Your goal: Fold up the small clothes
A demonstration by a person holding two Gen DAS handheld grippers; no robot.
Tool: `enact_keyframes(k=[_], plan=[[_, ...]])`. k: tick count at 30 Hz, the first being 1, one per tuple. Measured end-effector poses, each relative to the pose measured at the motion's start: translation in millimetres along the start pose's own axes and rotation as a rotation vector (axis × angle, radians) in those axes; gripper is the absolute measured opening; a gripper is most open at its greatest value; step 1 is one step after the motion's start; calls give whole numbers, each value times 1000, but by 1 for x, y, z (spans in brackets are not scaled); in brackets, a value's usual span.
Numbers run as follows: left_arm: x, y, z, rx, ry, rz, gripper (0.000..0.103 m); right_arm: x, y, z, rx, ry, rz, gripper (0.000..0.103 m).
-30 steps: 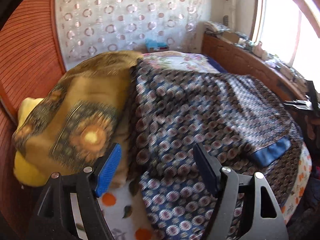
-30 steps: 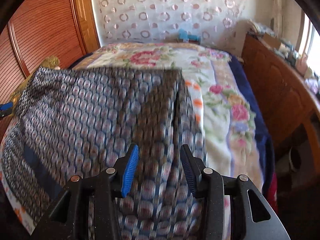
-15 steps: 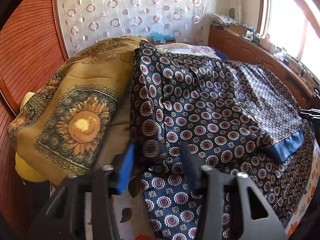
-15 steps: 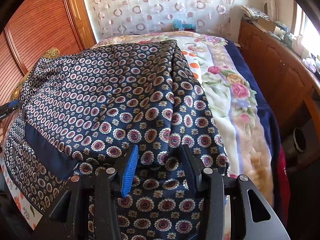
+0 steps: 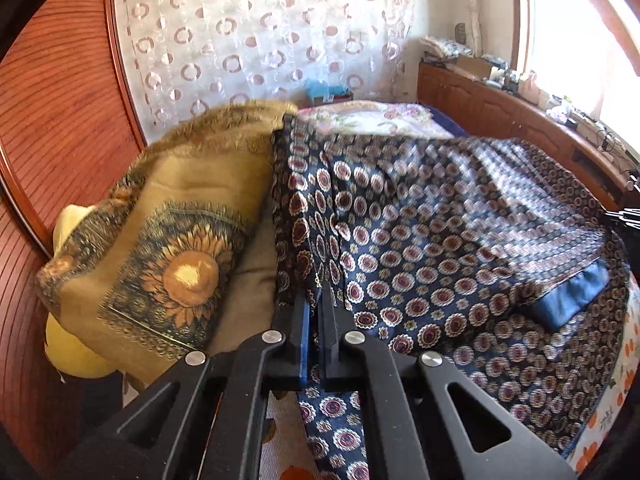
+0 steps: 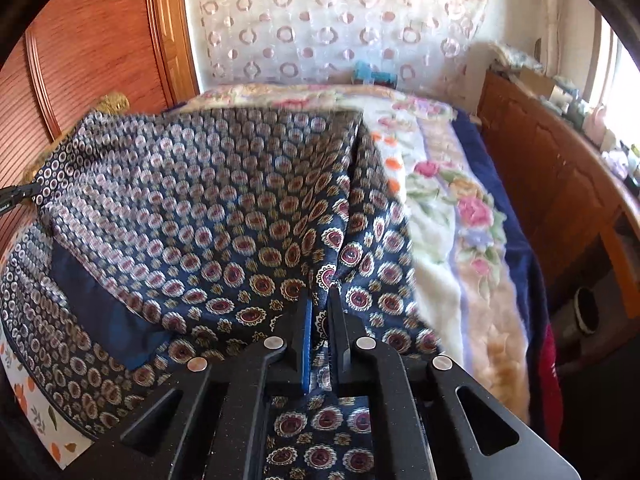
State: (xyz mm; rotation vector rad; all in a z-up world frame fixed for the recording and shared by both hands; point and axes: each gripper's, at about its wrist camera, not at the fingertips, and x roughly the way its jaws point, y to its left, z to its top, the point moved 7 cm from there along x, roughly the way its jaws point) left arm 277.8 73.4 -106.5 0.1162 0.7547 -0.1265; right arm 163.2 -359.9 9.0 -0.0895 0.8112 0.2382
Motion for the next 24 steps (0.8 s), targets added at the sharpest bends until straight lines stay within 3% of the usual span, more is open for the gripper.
enact_keyframes(k=[11,16,21,23,24], plan=[[-59,-1,10,-13,-80,-81,3,-49,10,6,-21,-104,-4,4],[-62,0,10,-10,-88,-81,3,-41,12,-2,-40,-72,-26,4],[-49,-4,2,5,-60,-66,3,-30,13,-16,-11,-42,-34,28],[-44,-5,0,8,-46,-63,3,-29,17,-19,1,-44,-15,48],[-41,-4,-1,8,-40,-61,3,-30,19,-20,1,-44,-17,51]])
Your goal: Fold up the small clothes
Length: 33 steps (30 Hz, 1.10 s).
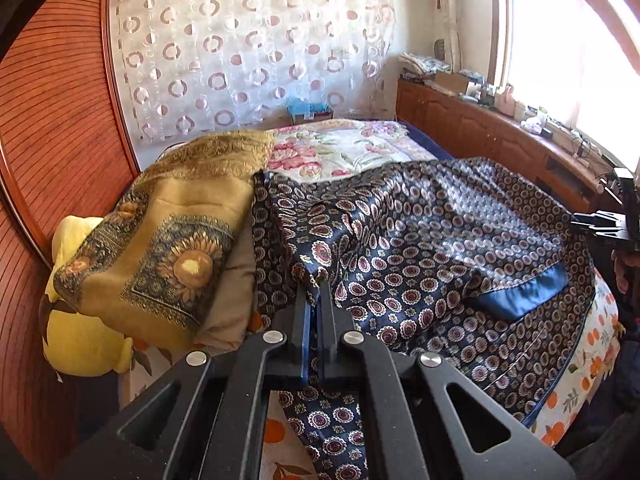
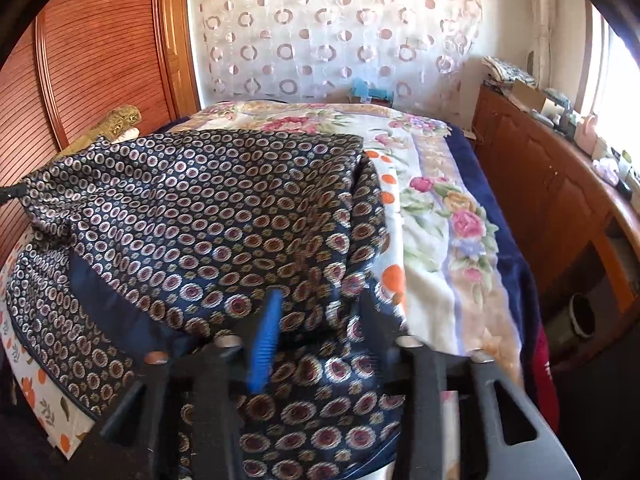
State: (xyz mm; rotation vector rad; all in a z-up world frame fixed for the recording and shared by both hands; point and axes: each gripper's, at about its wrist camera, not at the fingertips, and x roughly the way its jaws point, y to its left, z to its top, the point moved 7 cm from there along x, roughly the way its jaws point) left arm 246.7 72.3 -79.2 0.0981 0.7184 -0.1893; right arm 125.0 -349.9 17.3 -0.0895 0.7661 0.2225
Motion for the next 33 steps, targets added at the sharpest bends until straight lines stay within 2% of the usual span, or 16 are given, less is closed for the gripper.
enact_keyframes(k=[2,5,7,10,13,14,16,18,19,20,22,25,28,33], plan=[[6,3,-2,-4,10,5,3,-3,4,0,-14,-20,-19,52],[9,6,-6,-12,23,7,3,-18,9,8,-42,-95,-58,52],[14,8,-10,-17,35,10,3,-23,15,12,-49,-115,-36,52],[22,8,-16,-22,51,7,3,-16,26,12,-72,-77,-21,52],[27,10,-21,-28,62,0,3,8,17,11,-64,-6,-71,51],[29,9,-22,-30,65,-3,3,13,14,10,-47,8,-62,45],[32,9,-25,-28,72,-10,3,25,11,9,-27,59,-42,44],[34,7,-26,-24,79,-16,3,37,8,6,-12,105,-30,31],[34,5,-26,-22,79,-19,3,38,6,7,-9,99,-33,12],[33,5,-25,-23,75,-23,3,37,4,10,-12,91,-25,5],[23,3,-19,-43,47,-55,3,28,3,19,-21,44,-17,3],[2,3,-4,-57,-11,-66,3,2,6,36,-16,-41,29,2],[-20,3,8,-69,-59,-83,3,-23,7,52,-5,-90,63,2],[-42,6,5,-79,-77,-95,3,-70,-2,53,-5,-143,63,2]])
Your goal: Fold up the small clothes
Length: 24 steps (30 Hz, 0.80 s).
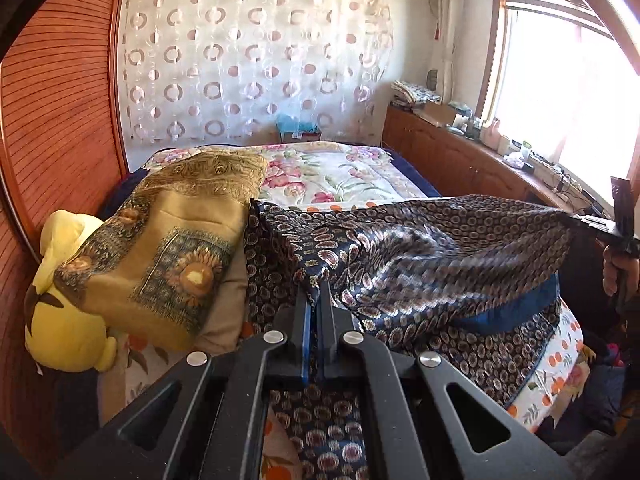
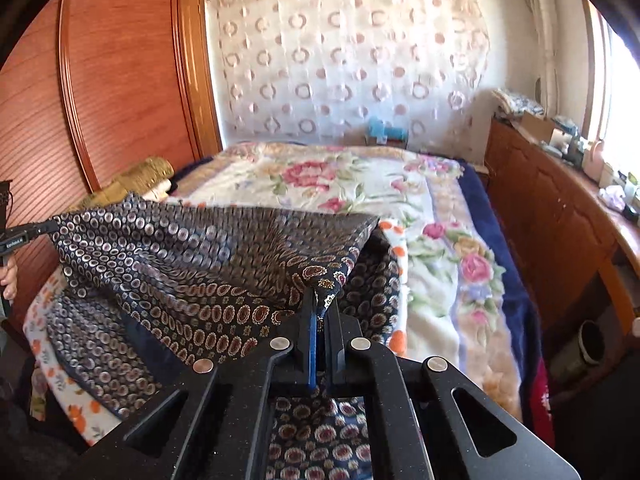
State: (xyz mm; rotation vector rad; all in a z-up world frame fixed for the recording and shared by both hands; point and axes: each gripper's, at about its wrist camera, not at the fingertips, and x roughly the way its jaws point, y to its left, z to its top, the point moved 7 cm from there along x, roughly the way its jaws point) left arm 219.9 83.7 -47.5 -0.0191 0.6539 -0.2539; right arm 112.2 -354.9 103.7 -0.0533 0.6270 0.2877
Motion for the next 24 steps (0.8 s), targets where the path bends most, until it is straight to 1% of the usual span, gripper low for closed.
enact_keyframes(k=[2,4,7,10,12,13,14,15,16,17,19,20,22,24], plan=[[-1,3,-10,-8,20,7,3,-14,-3,-7,5,5,-1,2],[3,8,-23,-17,43,18,3,-11,-3,-22,4,37,-22,2],[12,11,-47,-36,83,28,3,7,-11,-50,31,114,-43,2],[22,11,-64,-50,118,24,3,34,-10,-65,12,154,-93,2],[24,7,-74,-37,148,26,6,48,-4,-70,12,163,-129,7],[23,7,-76,-34,145,36,23,50,0,-69,21,145,-136,13],[18,5,-77,-38,135,36,33,50,4,-66,32,123,-142,26],[13,4,-77,-42,121,24,44,48,10,-60,35,102,-157,35],[8,2,-78,-42,113,16,44,44,17,-54,30,79,-157,50],[4,0,-78,-39,112,13,45,42,26,-49,22,50,-148,53],[-5,-2,-81,-22,99,22,50,34,50,-41,-5,-1,-140,53],[-8,-4,-83,-20,91,27,50,31,63,-37,-21,-23,-134,53],[-13,-7,-89,-24,85,36,50,31,93,-35,-40,-54,-65,53],[-11,-12,-94,-25,98,12,50,40,127,-38,-73,-43,10,53]])
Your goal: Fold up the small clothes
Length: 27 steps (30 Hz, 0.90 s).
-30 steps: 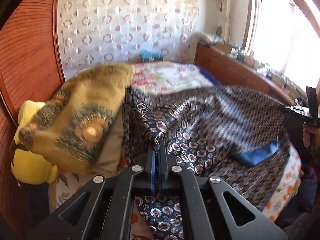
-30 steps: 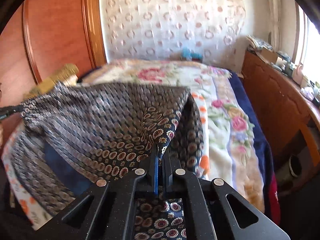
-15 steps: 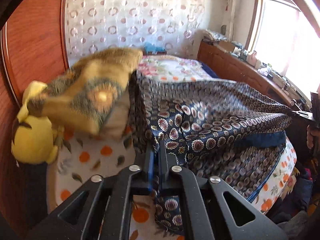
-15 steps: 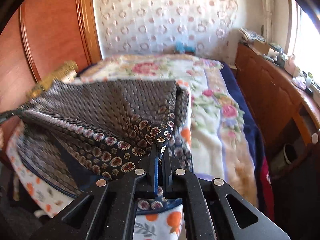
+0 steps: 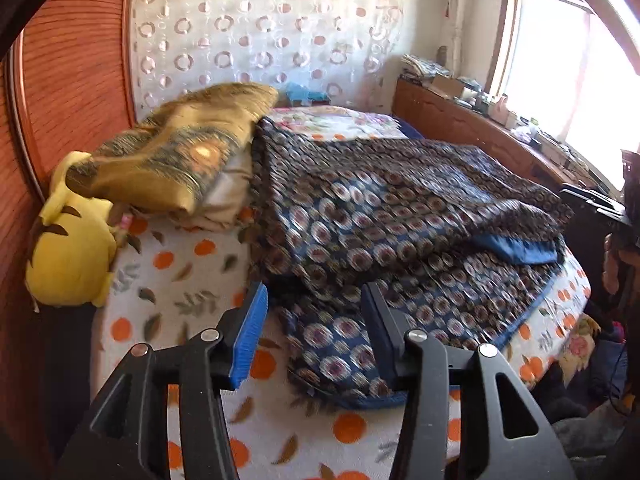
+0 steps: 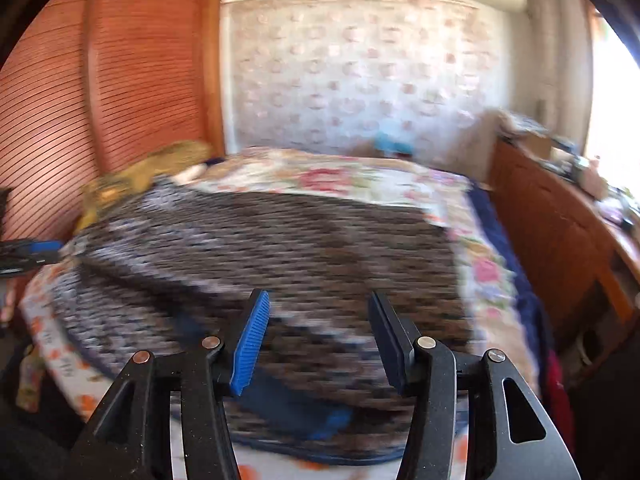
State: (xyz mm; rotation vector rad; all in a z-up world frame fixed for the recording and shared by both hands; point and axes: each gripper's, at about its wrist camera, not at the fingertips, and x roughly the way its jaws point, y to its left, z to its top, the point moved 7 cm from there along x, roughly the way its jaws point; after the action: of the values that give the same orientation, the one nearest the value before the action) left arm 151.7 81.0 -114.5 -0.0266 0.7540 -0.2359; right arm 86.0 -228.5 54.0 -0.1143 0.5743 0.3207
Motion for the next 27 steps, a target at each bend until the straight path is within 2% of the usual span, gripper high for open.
enact_keyframes(k=[3,5,7,10,12,14,15,16,17,20,24,27], plan=[[11,-5,-6,4,26,-8,50,28,56,-7,-41,64,158,53],[17,-7,-8,0,38,-9,50,50,83,-12,-65,104,214,53],[21,-8,-9,-5,44,-22,50,81,102,-16,-98,153,235,53],[27,-11,-9,-4,55,-22,50,119,114,-13,-100,204,221,53],[30,-12,-9,0,59,-21,50,131,115,-12,-120,212,202,42],[34,-12,-9,2,66,-15,49,144,120,-17,-166,242,175,24],[36,-12,-8,4,68,-13,50,149,121,-19,-185,252,167,22],[38,-13,-8,4,69,-11,50,147,125,-20,-194,243,173,4],[40,-13,-7,4,72,-9,50,153,128,-21,-197,249,174,2],[40,-14,-2,5,58,-6,49,130,132,-10,-150,227,289,0],[35,-8,3,10,27,37,50,91,137,4,-141,191,410,1],[37,2,6,2,20,76,50,67,134,9,-130,176,444,1]])
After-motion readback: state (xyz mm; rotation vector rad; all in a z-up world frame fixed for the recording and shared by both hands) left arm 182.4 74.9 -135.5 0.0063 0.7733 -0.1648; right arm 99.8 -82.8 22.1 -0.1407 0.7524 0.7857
